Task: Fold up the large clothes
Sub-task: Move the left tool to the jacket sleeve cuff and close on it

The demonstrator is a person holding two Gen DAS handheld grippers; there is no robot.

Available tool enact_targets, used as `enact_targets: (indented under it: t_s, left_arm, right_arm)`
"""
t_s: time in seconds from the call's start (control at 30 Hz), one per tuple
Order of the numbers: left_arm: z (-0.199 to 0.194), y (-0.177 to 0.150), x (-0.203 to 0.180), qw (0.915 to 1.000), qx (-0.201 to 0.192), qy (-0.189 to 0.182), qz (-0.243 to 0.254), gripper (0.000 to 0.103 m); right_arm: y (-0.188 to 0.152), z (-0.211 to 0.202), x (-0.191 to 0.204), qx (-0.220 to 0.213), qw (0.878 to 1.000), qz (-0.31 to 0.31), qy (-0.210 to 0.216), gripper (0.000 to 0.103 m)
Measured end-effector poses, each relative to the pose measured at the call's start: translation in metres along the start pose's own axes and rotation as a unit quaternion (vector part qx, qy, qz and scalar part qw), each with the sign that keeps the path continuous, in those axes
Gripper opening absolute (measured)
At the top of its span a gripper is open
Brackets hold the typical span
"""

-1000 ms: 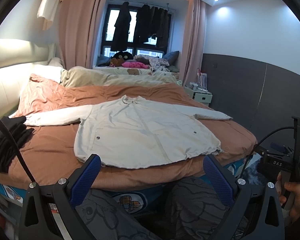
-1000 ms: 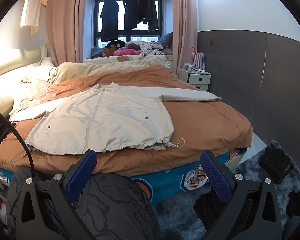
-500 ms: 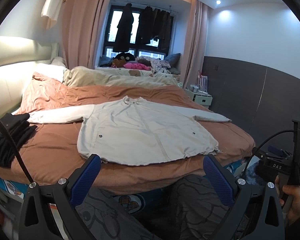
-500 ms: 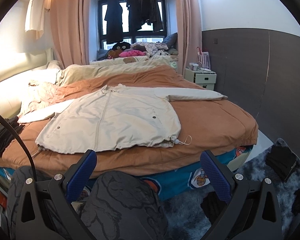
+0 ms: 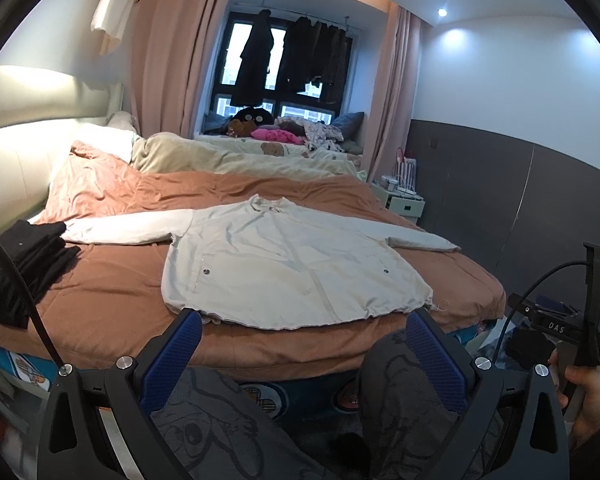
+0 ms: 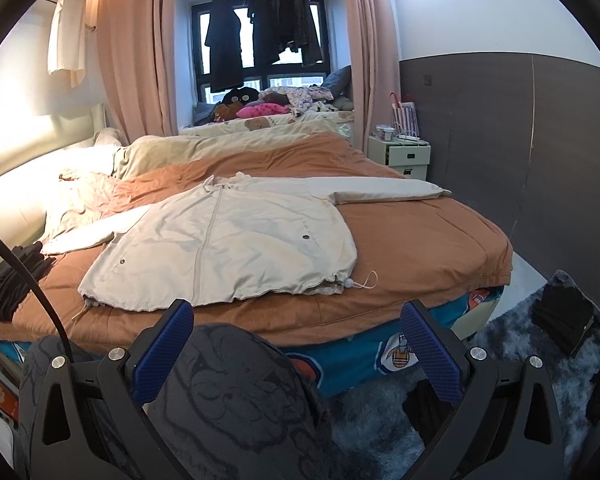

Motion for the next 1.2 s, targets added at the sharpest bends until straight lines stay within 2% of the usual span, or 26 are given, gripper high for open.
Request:
enact_targets:
  t_s: [0.2,0.37,0.6,0.8,1.2]
  left_arm:
    - [0.024,0.003,0.019,0.9997,0.008,0.022,-0.007,0.102]
    - [0.055,0.010,0.042,0.9986,0.024,0.047,-0.007,0.102]
    - [0.102,0.007,0.087,0.9955,0.049,0.077,-0.027,0.102]
    - [0.140,0.006,0.138,0.9902,0.071,0.111,-0.045,0.101]
    - [0.205,0.008,0.232,0.9781,0.102,0.165,-0.076,0.090]
  right_arm:
    - [0.006,0.024,0.006,0.006,1.000,-0.005,0.009,0.103]
    - [0.017,0.053,0.003,0.003,1.000,0.015,0.025,0.103]
    - [0.035,0.120,0.013,0.031,0.998,0.022,0.046,0.103]
    - [0.056,0.174,0.028,0.038,0.996,0.030,0.069,0.103]
    - [0.070,0.289,0.079,0.072,0.989,0.051,0.121,0.103]
Point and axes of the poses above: each gripper's, at about its wrist camera, not at the fingertips, and z roughly the way its jaws point, x to its left, y to its top, the point moved 5 cm from there along z, roughly the way its jaws point, and after that the axes turned 14 degrees about -x, right-handed, at the moved point
